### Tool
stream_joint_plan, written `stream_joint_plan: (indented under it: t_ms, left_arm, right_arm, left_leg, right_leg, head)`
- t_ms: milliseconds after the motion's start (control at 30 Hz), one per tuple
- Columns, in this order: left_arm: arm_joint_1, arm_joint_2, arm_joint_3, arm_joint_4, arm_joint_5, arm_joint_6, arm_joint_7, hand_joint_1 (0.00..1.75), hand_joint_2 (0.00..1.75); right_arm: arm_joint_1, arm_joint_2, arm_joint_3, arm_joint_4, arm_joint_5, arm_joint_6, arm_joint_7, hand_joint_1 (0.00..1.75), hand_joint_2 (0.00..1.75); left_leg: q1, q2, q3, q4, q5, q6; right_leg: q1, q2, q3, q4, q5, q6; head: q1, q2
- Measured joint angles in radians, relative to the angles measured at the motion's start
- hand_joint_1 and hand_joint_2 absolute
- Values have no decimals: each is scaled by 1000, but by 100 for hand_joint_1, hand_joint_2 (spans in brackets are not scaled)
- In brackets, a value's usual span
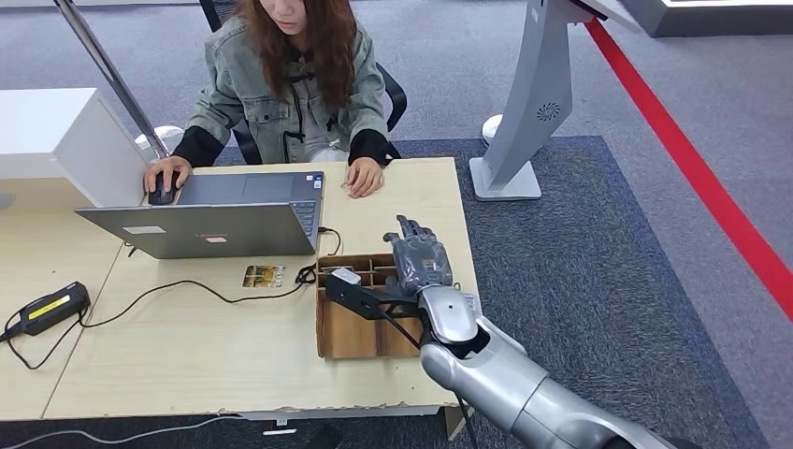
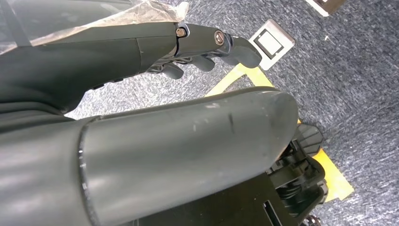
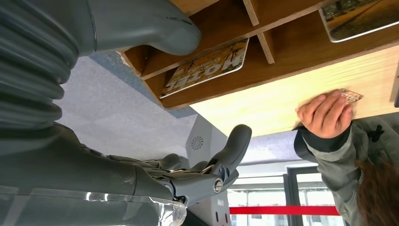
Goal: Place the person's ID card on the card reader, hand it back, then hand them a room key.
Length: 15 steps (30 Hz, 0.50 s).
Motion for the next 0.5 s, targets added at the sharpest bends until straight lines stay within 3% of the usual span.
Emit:
stream_joint_plan:
  t_ms: [500]
  left_arm:
    - [6, 0, 4, 0, 0, 3, 0, 0, 0]
  right_arm:
    - [-4, 7, 0, 11, -6, -7, -2, 65, 175]
  left_leg:
    - [0, 0, 0, 0, 0, 0]
  right_leg:
    - [0, 0, 0, 0, 0, 0]
  head:
    - [0, 0]
